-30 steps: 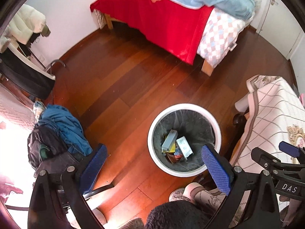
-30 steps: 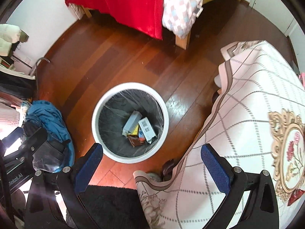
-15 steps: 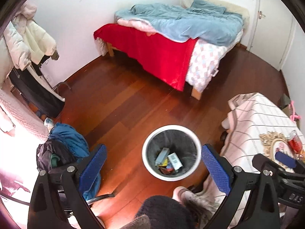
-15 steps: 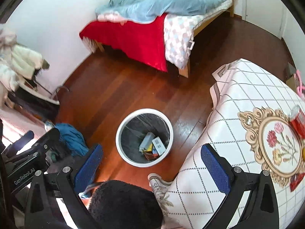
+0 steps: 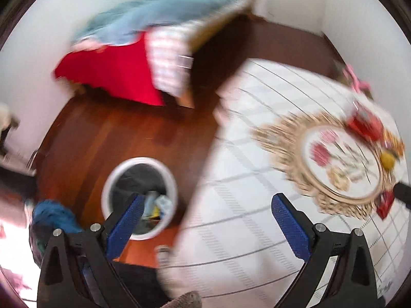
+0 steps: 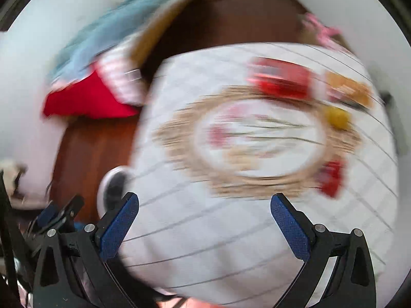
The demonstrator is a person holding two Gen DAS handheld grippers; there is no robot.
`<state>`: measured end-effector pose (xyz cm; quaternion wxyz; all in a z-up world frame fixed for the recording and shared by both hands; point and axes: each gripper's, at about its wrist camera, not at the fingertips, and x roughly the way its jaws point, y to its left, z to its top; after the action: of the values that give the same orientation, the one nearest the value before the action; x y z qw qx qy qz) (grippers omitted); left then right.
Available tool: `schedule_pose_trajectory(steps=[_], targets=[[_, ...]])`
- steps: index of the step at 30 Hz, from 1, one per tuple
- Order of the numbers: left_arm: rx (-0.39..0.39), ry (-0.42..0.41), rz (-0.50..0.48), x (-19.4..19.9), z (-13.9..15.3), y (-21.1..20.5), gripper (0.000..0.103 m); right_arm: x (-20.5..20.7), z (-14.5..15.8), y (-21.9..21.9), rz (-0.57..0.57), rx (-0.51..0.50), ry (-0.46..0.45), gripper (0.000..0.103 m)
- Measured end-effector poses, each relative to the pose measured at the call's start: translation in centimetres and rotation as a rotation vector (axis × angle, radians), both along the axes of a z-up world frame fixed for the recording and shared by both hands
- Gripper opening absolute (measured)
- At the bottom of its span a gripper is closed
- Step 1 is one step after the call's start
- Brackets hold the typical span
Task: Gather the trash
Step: 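Move both tools back over the table, then grasp the red chip bag with the left tool while the right tool grasps the yellow lemon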
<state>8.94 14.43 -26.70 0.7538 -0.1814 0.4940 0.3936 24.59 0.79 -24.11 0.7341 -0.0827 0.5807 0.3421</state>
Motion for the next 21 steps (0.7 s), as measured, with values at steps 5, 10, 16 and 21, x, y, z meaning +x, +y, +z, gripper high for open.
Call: schedule_pose_trajectory(steps=[5,10,16,21], targets=[[-0.066,0.063,-0.112,6.7,-3.6,-3.8,0.101,8.3,-4.5,-6.2,-0.171,-0.087,0.044,0.094],[-0.076,0.098,-0.171,10.3,-5.4,-5.8,0.101,13.2,-7.2,-9.6,-0.254,-0.024,0.117,0.086],[-0.076,0.111,-0.161,13.4,-6.7,-4.9,0.101,18.1,-7.7,-8.5,-0.272,-0.032,0.059,0.086],[-0.087,0.126,-0.149,15.1,-7.4,-3.5,0.101,21.0,-9.5,-5.8,-0.248,-0.065,0.058,0.071]])
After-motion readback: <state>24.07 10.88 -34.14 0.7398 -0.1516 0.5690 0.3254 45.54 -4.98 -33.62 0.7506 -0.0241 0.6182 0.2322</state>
